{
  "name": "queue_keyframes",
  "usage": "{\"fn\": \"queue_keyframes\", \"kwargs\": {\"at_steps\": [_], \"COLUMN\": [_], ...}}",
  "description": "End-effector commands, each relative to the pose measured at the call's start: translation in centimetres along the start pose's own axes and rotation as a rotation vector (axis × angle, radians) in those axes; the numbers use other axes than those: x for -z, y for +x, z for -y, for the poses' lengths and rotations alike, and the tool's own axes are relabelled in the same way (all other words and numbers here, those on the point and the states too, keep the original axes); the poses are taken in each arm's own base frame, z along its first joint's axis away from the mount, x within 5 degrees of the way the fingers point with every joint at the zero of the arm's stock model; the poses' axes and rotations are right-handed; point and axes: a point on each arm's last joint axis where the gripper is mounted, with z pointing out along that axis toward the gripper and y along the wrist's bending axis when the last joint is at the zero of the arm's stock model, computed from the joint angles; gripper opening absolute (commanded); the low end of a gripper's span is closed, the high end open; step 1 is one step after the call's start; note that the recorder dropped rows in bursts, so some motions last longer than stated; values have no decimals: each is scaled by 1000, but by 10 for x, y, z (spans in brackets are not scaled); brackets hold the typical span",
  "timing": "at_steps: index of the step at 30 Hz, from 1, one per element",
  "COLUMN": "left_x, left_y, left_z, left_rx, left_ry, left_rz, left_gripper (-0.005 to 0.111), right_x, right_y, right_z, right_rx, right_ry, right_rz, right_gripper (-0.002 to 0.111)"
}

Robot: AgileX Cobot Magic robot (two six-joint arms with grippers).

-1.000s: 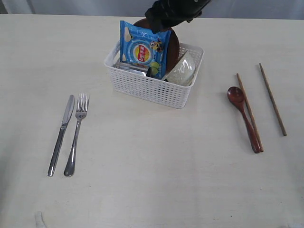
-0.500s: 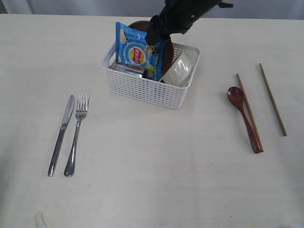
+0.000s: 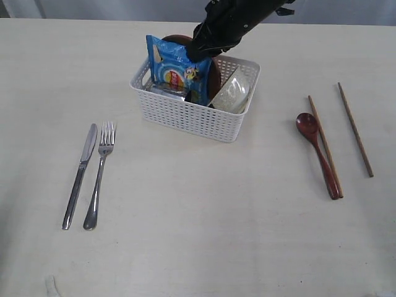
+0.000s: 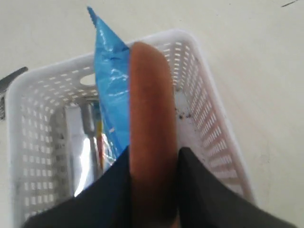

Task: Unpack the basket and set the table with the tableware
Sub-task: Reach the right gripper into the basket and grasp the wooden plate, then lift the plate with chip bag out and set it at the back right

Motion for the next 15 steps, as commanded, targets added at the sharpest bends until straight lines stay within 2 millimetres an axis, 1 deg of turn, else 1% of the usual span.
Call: {"fn": "queue_keyframes", "kwargs": {"at_steps": [1, 4, 7, 10, 15], "left_x": [0, 0, 0, 0, 0], "left_y": [1, 1, 1, 1, 1], "left_z": [0, 0, 0, 0, 0], "left_rx": [3, 3, 3, 3, 3], "left_ry": [6, 6, 6, 6, 6], "left_rz": [0, 0, 0, 0, 0], "left_gripper": [0, 0, 0, 0, 0], "right_x": [1, 2, 10, 33, 83], "right_y": [4, 5, 0, -12, -28], "right_z": [1, 1, 0, -1, 2], "right_rx": [13, 7, 12, 23, -16], "right_ry": [-3, 9, 28, 71, 130], "right_rz": [-47, -57, -30, 32, 169], "right_gripper": [0, -1, -1, -1, -1]}}
